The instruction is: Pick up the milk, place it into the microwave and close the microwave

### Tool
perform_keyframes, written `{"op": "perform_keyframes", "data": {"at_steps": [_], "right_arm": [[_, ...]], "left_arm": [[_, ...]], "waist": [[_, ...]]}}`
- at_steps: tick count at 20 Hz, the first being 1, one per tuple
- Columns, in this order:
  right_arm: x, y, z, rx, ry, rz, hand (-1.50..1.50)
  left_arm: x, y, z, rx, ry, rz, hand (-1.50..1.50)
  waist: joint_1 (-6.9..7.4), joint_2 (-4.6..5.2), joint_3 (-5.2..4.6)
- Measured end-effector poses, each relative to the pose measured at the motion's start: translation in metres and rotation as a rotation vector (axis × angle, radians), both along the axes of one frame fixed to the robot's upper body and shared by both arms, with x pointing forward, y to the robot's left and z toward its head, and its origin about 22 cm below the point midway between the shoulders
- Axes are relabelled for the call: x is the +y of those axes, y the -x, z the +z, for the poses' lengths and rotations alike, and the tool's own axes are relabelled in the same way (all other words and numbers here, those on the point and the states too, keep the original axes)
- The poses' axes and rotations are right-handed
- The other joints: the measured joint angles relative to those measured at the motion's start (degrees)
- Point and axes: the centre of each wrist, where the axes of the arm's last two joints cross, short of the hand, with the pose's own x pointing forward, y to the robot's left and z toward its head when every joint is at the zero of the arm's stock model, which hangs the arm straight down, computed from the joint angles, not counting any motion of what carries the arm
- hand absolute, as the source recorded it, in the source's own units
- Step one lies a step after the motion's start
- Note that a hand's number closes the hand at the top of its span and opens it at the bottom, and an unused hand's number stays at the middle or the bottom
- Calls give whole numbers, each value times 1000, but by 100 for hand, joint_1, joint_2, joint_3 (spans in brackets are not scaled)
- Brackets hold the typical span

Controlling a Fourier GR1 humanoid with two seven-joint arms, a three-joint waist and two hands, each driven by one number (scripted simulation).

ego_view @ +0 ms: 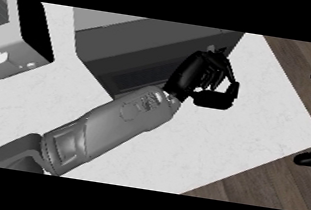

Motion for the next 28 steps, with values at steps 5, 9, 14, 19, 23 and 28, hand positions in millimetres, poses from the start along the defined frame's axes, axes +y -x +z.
{"op": "perform_keyframes", "data": {"at_steps": [5,9,14,19,23,28], "right_arm": [[9,-6,12,11,20,78,-150],[19,-11,30,-10,80,168,150],[43,-15,50,-41,151,311,150],[62,-12,61,-59,187,404,150],[72,-9,69,-74,202,457,150],[83,-4,75,-87,213,509,150]], "left_arm": [[2,-5,5,-10,2,11,150],[2,-6,5,-2,5,17,150],[2,-7,5,9,6,22,150],[6,-10,4,13,10,38,150],[9,-11,8,4,36,52,150],[10,-11,11,-3,61,69,150]], "waist": [[-64,23,5],[-86,19,5],[-104,0,8],[-181,-22,10],[-251,-63,5],[-302,-75,7]]}}
